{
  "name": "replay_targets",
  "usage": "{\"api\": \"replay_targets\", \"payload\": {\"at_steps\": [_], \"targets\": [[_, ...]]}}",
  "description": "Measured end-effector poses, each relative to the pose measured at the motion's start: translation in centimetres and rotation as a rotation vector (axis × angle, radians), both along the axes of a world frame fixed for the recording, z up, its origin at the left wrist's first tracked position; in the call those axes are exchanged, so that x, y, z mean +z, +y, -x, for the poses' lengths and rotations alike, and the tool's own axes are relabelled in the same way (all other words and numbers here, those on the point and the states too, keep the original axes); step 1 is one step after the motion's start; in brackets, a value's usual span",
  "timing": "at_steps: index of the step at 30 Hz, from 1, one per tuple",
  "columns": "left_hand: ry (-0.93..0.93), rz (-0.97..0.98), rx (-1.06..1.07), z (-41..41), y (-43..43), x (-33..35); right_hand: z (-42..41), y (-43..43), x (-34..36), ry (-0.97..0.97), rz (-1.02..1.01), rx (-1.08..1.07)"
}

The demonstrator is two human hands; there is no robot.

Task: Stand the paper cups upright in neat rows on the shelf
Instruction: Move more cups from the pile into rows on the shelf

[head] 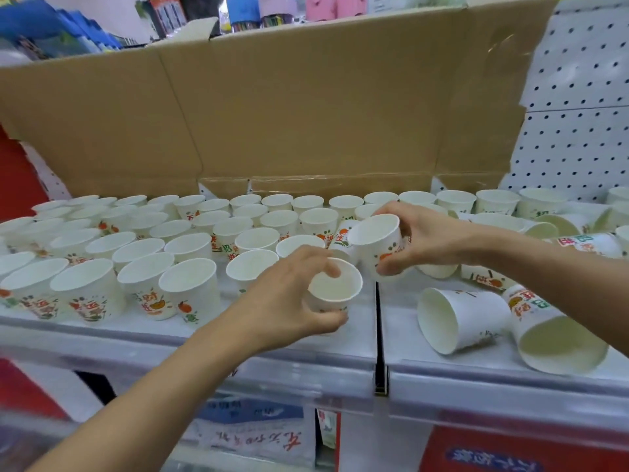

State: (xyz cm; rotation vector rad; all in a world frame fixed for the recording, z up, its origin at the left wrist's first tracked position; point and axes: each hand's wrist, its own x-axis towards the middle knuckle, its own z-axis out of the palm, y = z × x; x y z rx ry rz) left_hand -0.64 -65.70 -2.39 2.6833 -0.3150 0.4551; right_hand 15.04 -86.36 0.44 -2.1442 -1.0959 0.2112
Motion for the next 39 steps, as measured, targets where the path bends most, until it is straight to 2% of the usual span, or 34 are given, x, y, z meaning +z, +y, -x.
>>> {"api": "replay_targets", "payload": {"at_steps": [3, 5, 11, 15, 20, 26, 32, 39], "targets": [[-0.014, -0.096, -0.007, 0.7, 0.1, 0.4, 0.4, -0.1, -0.8, 0.053, 0.069, 0.007], [-0.037, -0.138, -0.018, 1.1, 0.1, 0.8, 0.5, -0.3, -0.7, -0.020, 0.144, 0.020], [-0.042, -0.176, 0.019, 1.6, 0.6, 2.3, 0.7, -0.5, 0.8, -0.137, 0.188, 0.032], [0.011, -0.220, 0.031, 1.9, 1.4, 3.2, 1.2, 0.0, 0.9, -0.100, 0.189, 0.053], [0.043, -0.307, 0.037, 2.3, 2.8, 3.5, 1.1, 0.1, 1.6, -0.078, 0.297, 0.093], [-0.024, -0.212, -0.026, 1.8, 2.3, 3.3, -2.1, 1.6, 4.0, -0.173, 0.163, -0.146], [0.027, -0.298, -0.079, -0.1, 0.1, 2.4, -3.7, 6.6, 2.7, -0.182, 0.343, -0.205], [0.025, -0.295, -0.077, -0.6, 0.5, 2.1, -3.5, 8.8, 2.6, -0.202, 0.505, -0.282]]}}
